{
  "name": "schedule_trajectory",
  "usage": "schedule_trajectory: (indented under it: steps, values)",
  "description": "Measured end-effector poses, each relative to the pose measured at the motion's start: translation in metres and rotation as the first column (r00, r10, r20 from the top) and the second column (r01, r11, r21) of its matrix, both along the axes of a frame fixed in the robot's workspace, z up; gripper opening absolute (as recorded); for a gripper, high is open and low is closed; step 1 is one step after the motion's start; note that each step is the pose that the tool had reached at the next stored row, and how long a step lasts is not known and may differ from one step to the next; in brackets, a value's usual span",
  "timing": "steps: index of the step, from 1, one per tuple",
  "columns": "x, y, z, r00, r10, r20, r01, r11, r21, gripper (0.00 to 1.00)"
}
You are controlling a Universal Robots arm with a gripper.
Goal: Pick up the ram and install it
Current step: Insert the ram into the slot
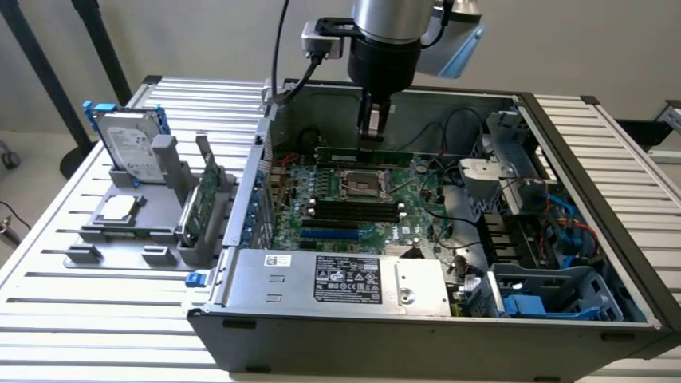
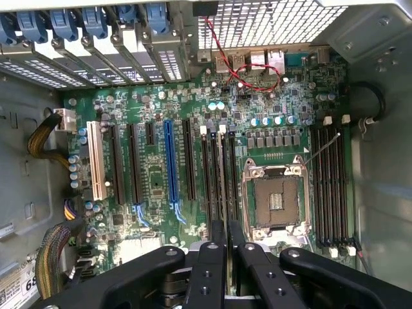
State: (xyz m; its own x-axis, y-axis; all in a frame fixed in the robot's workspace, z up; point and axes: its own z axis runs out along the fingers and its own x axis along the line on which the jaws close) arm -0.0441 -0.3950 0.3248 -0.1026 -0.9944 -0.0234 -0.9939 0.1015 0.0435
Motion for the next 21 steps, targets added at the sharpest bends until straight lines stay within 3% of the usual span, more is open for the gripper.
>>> schedule_trajectory:
  steps: [9, 21]
  values:
    - [0.000, -0.0003, -0.0006, 1.0000, 0.000, 0.0001, 0.000, 1.0000, 0.0002, 0.14]
    - [0.000, -0.0003, -0.0220, 0.9999, -0.011, 0.0012, 0.011, 0.9999, 0.0001, 0.14]
